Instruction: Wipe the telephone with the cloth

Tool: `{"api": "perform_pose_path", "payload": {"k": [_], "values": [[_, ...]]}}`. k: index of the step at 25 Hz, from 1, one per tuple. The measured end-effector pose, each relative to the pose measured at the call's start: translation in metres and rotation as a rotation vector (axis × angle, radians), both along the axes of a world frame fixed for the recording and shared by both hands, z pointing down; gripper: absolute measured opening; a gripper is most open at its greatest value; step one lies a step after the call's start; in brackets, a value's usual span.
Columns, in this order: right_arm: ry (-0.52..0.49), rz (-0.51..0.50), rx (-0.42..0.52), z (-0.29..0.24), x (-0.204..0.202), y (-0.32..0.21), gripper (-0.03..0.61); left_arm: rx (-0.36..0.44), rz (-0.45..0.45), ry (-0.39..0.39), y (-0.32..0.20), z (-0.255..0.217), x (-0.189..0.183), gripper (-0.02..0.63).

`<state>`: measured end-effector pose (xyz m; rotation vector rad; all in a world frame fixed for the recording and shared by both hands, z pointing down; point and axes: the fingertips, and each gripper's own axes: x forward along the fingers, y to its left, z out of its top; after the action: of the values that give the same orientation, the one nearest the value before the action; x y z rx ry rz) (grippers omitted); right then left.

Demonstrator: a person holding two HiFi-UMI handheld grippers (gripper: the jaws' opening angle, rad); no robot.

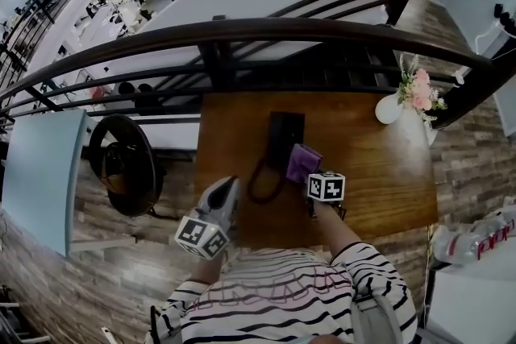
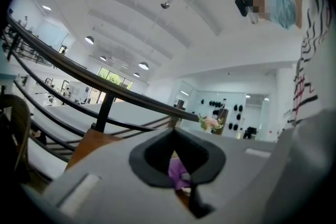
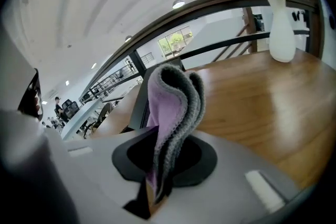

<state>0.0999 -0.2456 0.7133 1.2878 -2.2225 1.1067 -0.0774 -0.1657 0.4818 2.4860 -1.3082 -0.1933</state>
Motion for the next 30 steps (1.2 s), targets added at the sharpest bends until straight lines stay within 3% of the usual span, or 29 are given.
{"api": "perform_pose_path", "payload": {"k": [4,13,24,30], "values": [[-0.023,0.074,-0.032,-0.002,0.015,0.001,0.049,0.003,0.008,0.004,-0.002,0.000,0.003,0.000],[-0.013,0.104,-0.006,-0.012,0.023,0.012,0.049,0.014,0.016,0.007,0.002,-0.004,-0.003,0.000],[-0.158,0.151,0.200,-0.097,0.002,0.053,0.049,0.038,0.113,0.009,0.018,-0.012,-0.005,0.000],[-0.170,0.206,0.307,-0.144,-0.002,0.096,0.049,0.047,0.207,0.015,0.033,-0.015,-0.008,0.000]]}}
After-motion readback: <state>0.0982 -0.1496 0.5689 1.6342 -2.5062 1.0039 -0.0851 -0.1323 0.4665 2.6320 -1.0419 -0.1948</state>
